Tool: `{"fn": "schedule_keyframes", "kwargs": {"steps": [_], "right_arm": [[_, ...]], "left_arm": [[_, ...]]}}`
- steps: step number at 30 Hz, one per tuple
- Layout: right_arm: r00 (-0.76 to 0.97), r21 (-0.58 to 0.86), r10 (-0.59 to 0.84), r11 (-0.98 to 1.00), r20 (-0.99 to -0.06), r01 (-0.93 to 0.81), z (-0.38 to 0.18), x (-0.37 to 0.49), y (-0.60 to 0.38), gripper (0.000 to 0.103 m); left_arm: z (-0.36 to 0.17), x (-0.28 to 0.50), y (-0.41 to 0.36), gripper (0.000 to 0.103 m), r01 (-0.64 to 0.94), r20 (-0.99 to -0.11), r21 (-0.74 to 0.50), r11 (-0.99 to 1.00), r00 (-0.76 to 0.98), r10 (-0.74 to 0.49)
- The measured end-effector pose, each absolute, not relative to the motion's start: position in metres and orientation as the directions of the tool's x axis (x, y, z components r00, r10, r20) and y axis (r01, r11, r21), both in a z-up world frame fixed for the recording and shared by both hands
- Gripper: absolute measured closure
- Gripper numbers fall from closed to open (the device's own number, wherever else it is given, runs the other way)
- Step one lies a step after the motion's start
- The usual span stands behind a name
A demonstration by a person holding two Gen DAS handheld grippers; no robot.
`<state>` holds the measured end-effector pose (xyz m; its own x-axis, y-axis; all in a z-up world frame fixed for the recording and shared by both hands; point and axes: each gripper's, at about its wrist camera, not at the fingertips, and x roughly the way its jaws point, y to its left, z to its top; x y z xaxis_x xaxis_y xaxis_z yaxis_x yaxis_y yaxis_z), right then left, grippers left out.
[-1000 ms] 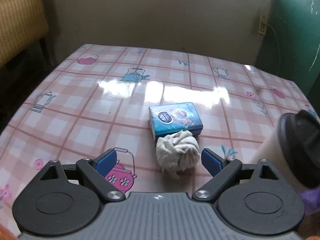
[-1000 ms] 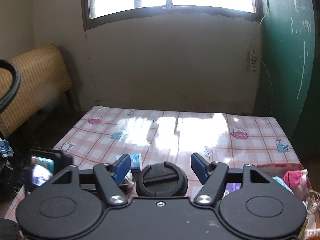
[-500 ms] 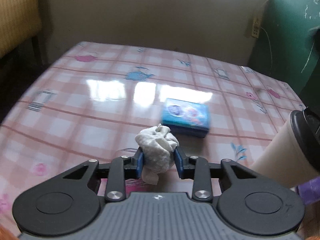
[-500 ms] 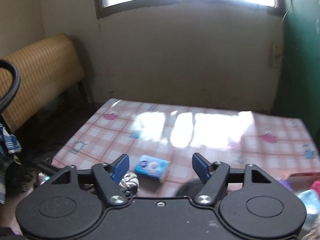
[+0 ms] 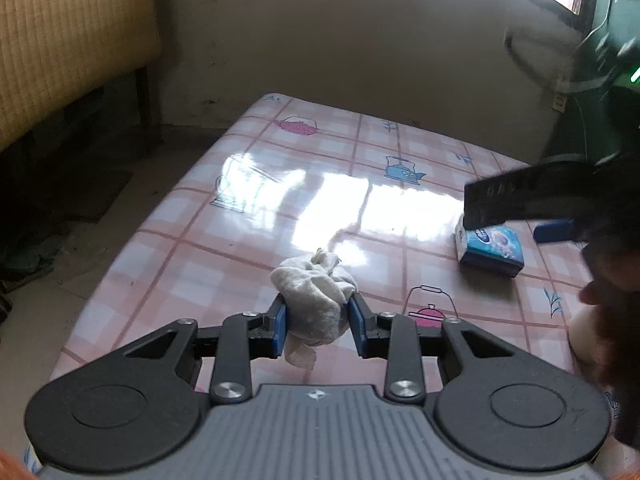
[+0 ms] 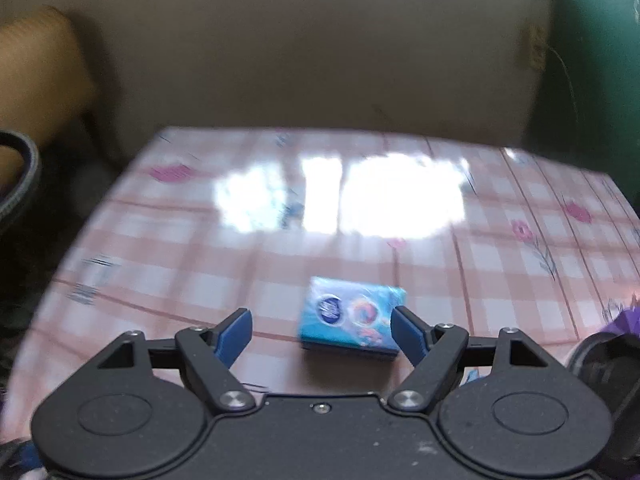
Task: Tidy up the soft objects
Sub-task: 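Grasp the white sock with the left tool while the right tool grasps the blue tissue pack, then lift the white sock and blue tissue pack off the table with both tools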
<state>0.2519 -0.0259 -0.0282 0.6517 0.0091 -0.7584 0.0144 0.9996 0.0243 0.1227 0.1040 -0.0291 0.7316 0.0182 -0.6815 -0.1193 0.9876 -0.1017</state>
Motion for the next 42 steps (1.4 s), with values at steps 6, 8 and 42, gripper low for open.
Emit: {"fn": "schedule_keyframes", "kwargs": {"steps": [6, 8, 42], "right_arm": [[0.592, 0.003, -0.027, 0.999, -0.806, 0.05, -0.056, 0.279, -0.034, 0.012], [0.567, 0.035, -0.01, 0.997, -0.824, 0.069, -0.066, 0.284, -0.04, 0.012], [0.768, 0.05, 0.178, 0.981, -0.615, -0.188, 0.062, 0.081, -0.104, 0.016]], "left_arm": [[-0.029, 0.13, 0.107, 0.069, -0.121, -0.678, -0.119, 0.985, 0.735, 0.008], [-0.028, 0.133, 0.106, 0.069, -0.121, -0.678, -0.128, 0.984, 0.735, 0.002], [0.056, 0.073, 0.04, 0.069, -0.083, -0.599, -0.078, 0.994, 0.8, 0.02]]}}
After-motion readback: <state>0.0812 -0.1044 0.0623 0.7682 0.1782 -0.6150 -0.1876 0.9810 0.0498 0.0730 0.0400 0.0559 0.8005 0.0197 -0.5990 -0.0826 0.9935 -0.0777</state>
